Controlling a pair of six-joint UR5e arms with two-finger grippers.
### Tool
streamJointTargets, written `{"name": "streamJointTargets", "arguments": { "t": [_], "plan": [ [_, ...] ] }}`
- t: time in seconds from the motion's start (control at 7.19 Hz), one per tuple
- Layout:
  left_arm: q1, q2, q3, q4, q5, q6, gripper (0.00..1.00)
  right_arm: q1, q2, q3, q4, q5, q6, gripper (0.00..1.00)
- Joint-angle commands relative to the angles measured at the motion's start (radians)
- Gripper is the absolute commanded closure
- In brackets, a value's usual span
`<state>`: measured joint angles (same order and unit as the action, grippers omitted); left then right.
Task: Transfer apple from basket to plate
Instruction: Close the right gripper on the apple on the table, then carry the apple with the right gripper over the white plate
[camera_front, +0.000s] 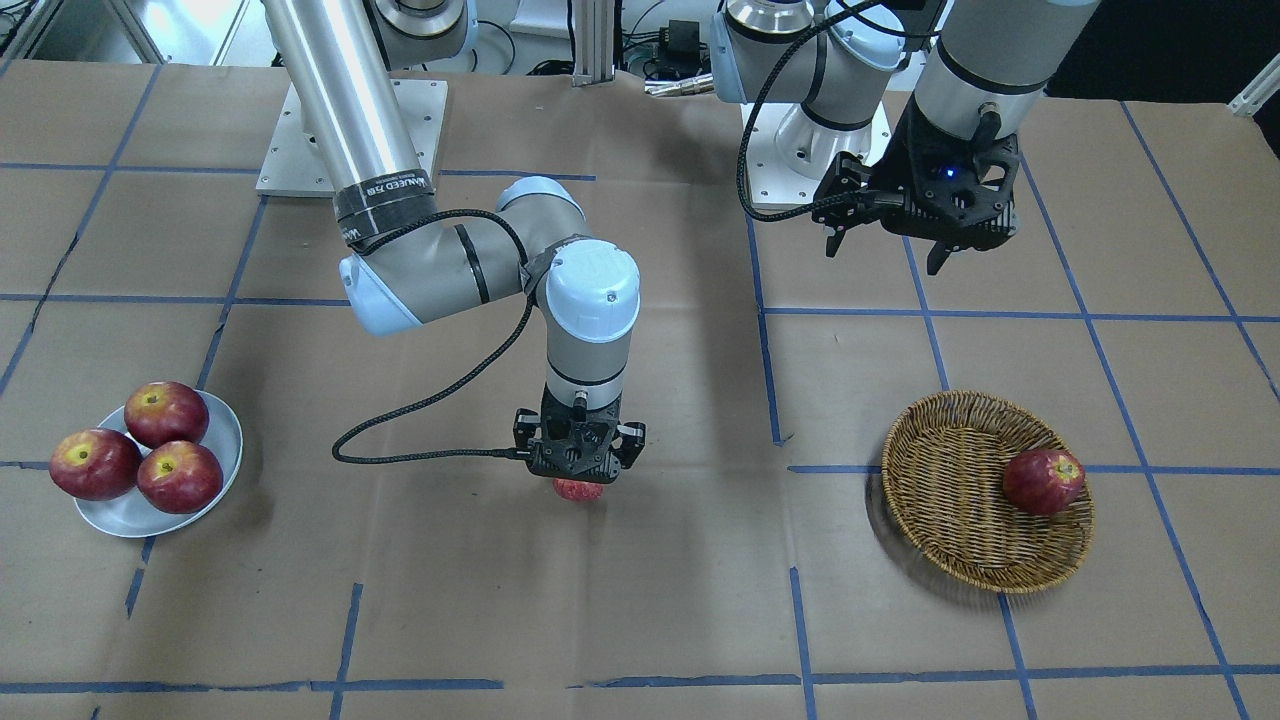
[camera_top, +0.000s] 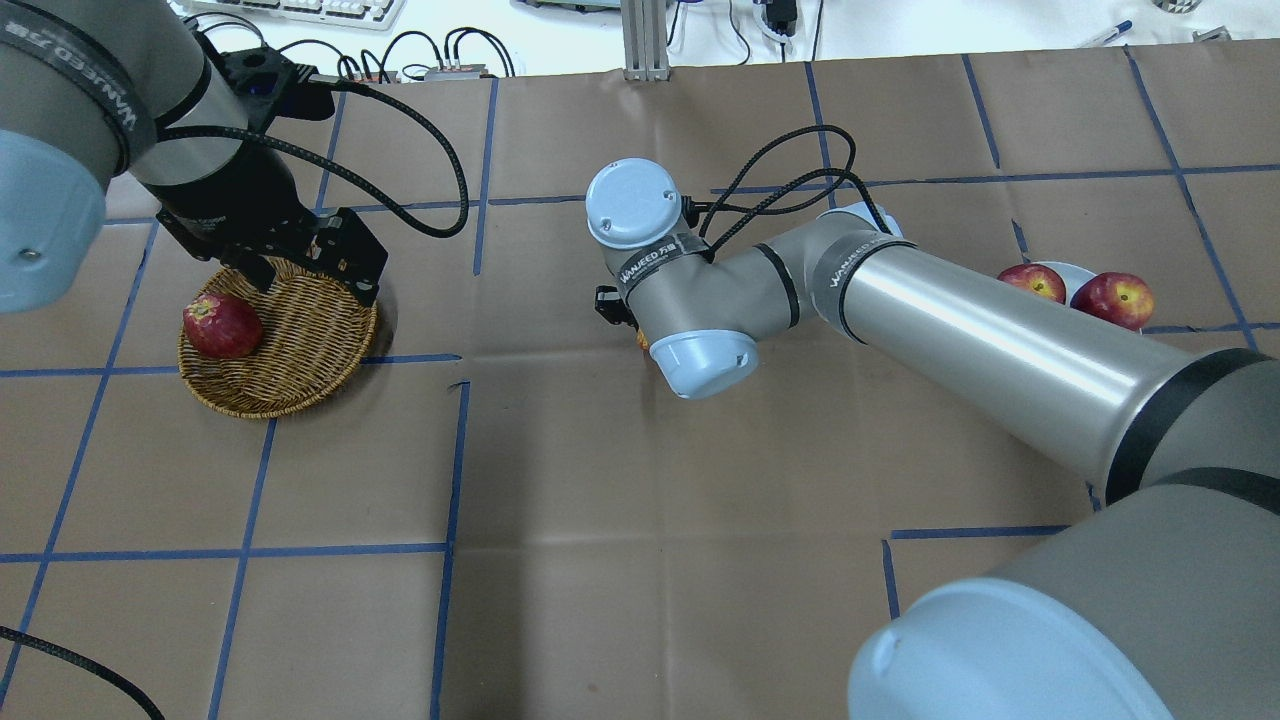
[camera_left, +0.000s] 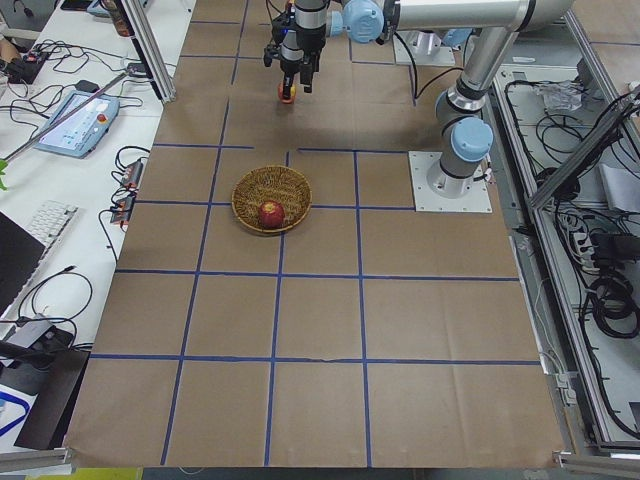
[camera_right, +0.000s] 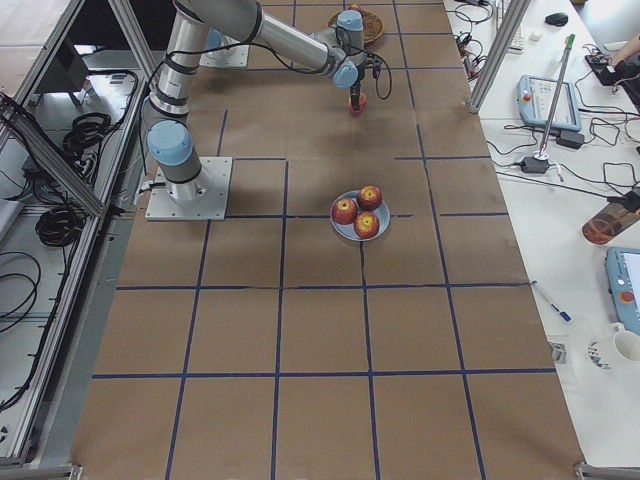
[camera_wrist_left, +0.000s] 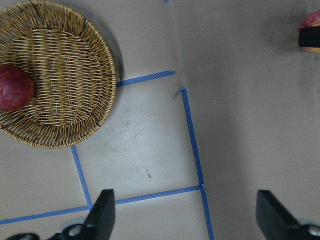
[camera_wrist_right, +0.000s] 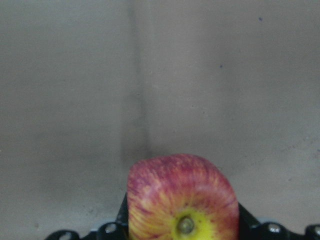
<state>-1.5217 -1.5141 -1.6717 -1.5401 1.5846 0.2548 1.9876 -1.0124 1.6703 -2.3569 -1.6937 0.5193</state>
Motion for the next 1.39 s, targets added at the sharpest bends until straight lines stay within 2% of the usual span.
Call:
{"name": "streamJointTargets", "arguments": {
  "t": [0.0, 0.14, 0.28, 0.42, 0.7, 1.25],
  "plan": [
    [0.0, 0.0, 0.0, 0.0, 0.0, 0.003, 0.01, -0.013, -0.014, -0.023, -0.001, -0.001, -0.01, 0.54],
    [0.0, 0.0, 0.0, 0.0, -0.002, 0.003, 0.01, -0.023, -0.035, -0.059, 0.016, -0.001, -0.012, 0.53],
    [0.0, 0.0, 0.0, 0.0, 0.0, 0.004, 0.01, -0.042, -0.082, -0.099, 0.112, 0.003, -0.015, 0.53],
    [0.0, 0.0, 0.0, 0.0, 0.0, 0.006, 0.01, -0.1, -0.144, -0.119, 0.213, 0.006, -0.051, 0.53],
    [0.0, 0.0, 0.0, 0.0, 0.0, 0.008, 0.01, -0.269, -0.254, -0.113, 0.356, 0.015, -0.261, 0.53],
    [0.001, 0.0, 0.0, 0.0, 0.0, 0.008, 0.01, -0.574, -0.284, -0.078, 0.398, 0.014, -0.735, 0.53]
  ]
}}
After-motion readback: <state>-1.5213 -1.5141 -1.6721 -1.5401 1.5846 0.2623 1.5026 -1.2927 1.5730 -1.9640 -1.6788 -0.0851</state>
